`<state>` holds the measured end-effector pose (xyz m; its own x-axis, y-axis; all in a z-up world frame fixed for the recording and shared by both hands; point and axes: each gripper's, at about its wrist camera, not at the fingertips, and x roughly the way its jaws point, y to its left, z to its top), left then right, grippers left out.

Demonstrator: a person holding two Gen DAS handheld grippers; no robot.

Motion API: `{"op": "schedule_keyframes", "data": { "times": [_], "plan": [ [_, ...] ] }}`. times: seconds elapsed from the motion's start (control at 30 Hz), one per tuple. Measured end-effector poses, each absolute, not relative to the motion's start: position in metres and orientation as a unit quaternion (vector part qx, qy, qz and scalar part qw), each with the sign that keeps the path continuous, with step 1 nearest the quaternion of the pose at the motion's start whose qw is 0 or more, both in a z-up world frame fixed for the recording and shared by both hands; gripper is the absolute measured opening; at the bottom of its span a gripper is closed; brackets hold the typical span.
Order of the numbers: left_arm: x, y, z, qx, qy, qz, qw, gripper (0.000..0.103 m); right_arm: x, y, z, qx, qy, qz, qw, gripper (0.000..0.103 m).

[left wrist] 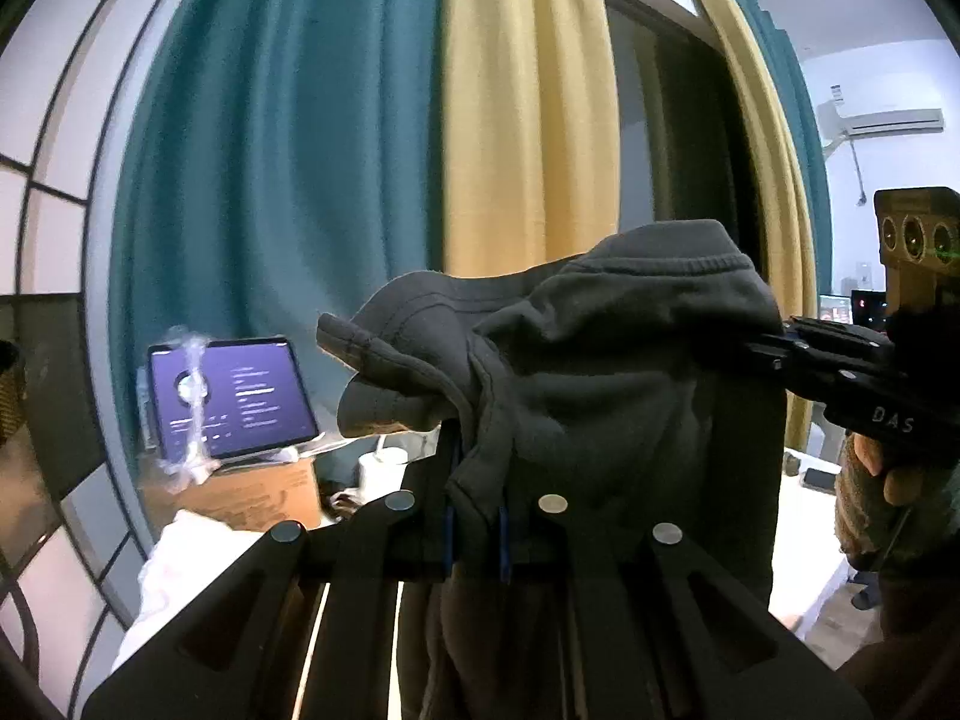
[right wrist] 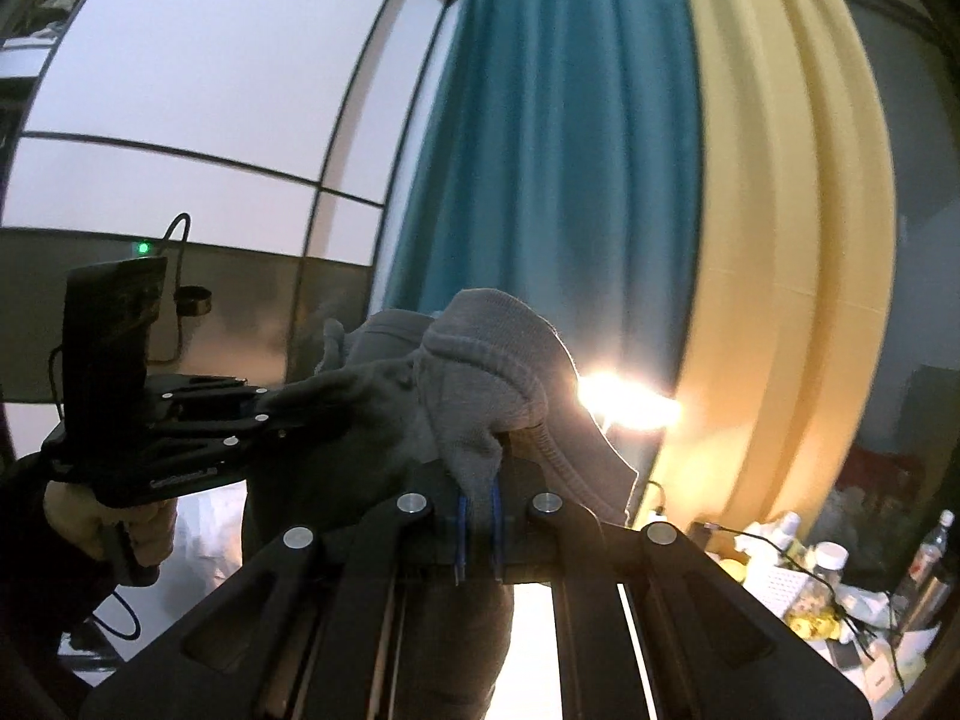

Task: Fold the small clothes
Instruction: 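Lift the shirt end up with both grippers and carry it over the strip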

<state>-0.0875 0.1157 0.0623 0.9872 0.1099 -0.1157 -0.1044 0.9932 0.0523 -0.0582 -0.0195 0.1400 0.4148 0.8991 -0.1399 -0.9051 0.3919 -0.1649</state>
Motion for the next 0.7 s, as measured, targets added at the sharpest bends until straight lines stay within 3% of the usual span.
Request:
{"op": "schedule_keyframes", "data": {
  "times": [0.7],
  "plan": [
    [-0.063,0.139,0.031,0.004,0.114,0.056,0.992,0.008,-0.017,0.029,0.101,-0.108,0.089,0.541,0.829,0.007]
  ]
}}
